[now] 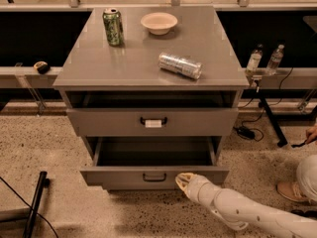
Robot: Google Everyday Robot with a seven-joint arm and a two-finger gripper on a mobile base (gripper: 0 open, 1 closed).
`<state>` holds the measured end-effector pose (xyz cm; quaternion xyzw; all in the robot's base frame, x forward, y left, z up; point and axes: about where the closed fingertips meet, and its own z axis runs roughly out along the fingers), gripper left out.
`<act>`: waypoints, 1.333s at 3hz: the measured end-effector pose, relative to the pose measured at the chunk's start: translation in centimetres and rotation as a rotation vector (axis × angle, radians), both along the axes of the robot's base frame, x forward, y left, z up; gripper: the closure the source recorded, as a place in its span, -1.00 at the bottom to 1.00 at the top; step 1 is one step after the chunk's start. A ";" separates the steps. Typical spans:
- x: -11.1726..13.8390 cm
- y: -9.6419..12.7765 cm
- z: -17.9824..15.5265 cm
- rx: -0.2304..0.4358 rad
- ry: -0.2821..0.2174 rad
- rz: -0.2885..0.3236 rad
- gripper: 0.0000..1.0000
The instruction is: Close middle drawer
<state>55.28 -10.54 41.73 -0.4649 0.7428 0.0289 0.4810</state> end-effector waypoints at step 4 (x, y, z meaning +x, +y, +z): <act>10.4 0.4 0.3 0.115 -0.069 0.069 1.00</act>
Offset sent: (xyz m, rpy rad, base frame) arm 0.1095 0.0044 -0.0055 0.0784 -0.0774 0.0588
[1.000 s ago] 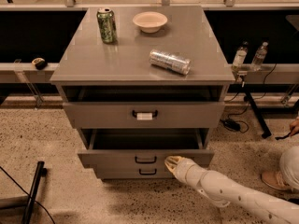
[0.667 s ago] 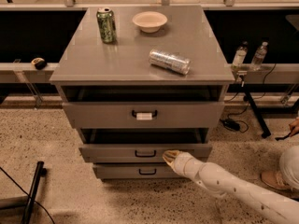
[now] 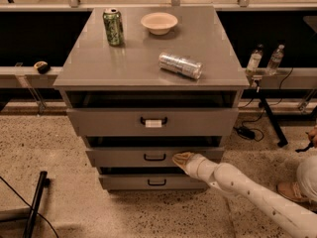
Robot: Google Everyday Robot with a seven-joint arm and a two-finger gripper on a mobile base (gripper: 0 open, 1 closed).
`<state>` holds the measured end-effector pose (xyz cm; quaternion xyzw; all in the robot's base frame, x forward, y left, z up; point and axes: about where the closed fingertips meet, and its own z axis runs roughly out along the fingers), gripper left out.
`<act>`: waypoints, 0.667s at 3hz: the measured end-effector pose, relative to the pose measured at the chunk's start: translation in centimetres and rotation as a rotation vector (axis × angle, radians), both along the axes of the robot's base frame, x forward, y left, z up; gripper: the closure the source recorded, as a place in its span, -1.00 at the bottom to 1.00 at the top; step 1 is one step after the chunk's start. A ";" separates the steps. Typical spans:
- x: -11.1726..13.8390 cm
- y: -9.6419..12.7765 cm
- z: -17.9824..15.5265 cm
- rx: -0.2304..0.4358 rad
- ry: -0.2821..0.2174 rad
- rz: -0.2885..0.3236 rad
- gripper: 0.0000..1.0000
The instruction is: Close middle drawer
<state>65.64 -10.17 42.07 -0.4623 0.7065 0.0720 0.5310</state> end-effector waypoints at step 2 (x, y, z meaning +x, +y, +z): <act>-2.4 -0.3 0.6 0.013 0.014 0.089 1.00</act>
Offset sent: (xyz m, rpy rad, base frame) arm -0.1467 -0.0389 0.0409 0.0785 0.0856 0.5503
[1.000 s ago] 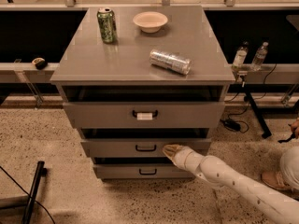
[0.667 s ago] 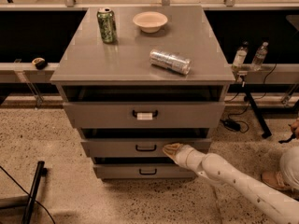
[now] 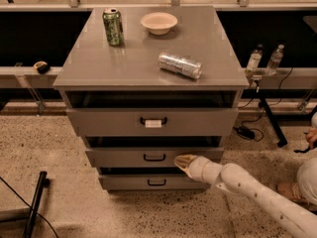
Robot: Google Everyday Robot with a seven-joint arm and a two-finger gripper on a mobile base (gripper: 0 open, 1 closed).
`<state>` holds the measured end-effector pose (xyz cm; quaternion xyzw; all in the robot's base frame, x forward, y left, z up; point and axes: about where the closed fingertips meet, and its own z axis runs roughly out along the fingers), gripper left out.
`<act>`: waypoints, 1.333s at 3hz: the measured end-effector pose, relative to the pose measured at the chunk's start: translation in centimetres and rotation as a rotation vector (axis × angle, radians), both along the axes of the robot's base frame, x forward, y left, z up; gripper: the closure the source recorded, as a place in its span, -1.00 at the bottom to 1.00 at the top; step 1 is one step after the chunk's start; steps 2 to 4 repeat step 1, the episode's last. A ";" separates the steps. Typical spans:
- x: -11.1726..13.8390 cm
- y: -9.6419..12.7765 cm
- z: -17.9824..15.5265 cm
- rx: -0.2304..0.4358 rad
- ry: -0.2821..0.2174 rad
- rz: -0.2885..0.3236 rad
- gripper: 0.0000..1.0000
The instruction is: Close middle drawer
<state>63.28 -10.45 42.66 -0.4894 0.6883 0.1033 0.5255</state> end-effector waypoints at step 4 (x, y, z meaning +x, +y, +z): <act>-1.8 -2.5 1.4 0.016 -0.021 0.084 1.00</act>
Offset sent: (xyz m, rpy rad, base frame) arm 0.0000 0.0000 0.0000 0.0000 0.0000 0.0000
